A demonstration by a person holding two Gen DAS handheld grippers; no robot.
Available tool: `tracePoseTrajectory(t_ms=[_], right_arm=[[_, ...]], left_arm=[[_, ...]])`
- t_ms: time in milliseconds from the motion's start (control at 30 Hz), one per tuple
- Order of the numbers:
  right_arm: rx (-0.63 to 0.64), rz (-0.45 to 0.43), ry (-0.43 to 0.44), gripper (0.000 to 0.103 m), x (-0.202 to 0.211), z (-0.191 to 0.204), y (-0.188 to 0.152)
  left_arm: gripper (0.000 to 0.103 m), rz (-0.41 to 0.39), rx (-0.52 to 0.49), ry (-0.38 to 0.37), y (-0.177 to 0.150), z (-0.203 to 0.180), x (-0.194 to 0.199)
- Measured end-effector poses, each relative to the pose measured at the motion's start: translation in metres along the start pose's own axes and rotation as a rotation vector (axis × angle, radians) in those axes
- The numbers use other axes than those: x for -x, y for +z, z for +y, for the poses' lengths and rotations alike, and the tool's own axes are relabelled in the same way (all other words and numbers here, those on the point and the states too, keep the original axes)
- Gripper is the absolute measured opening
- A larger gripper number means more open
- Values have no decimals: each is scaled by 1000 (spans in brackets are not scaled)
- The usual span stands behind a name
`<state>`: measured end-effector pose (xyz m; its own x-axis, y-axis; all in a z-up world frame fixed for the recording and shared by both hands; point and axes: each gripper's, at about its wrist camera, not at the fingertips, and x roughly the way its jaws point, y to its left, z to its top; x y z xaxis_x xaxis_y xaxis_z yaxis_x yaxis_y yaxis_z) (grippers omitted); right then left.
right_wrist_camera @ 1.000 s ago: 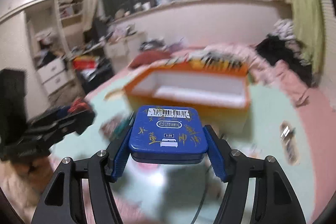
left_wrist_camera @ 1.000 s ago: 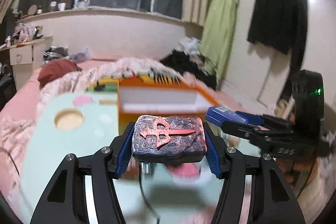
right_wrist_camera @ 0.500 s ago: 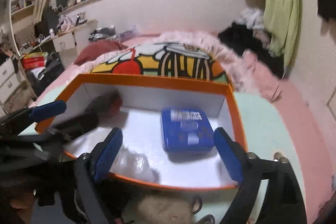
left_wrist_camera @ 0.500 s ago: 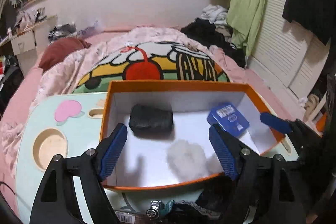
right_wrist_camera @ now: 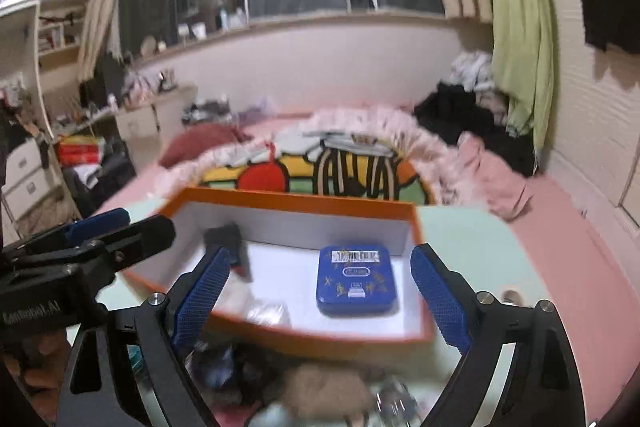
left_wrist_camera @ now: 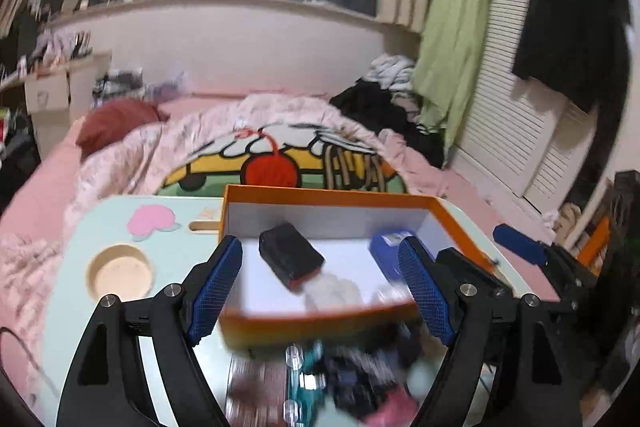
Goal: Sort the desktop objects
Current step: 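Carry the black case and blue tin over the orange box and release both, then reach to the brown printed box and grasp it with the left gripper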
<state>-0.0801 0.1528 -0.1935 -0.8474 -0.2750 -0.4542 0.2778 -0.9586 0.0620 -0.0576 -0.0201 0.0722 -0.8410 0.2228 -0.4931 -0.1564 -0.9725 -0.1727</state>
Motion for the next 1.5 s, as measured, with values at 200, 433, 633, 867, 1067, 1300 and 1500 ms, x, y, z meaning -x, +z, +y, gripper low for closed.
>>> tracePoseTrajectory(t_ms=[200, 433, 633, 867, 1067, 1300, 1500], right_arm=[[27, 109, 14, 97, 42, -4, -61], [33, 238, -41, 103, 28, -14, -110], [25, 238, -38, 103, 26, -18, -113], [24, 235, -36, 103, 29, -18, -113], [24, 235, -35, 103, 29, -17, -113], [24, 235, -35, 103, 30, -17, -113], [23, 234, -34, 103, 30, -17, -113]], left_arm=[[80, 83, -85, 29, -64, -12, 39], [91, 167, -138, 154, -122, -12, 13], [91, 166, -140, 157, -124, -11, 15], [91, 166, -141, 159, -125, -17, 15], [91, 167, -149, 182, -122, -18, 15], [101, 193, -136, 239, -117, -8, 16], [102, 212, -106, 218, -113, 1, 22]])
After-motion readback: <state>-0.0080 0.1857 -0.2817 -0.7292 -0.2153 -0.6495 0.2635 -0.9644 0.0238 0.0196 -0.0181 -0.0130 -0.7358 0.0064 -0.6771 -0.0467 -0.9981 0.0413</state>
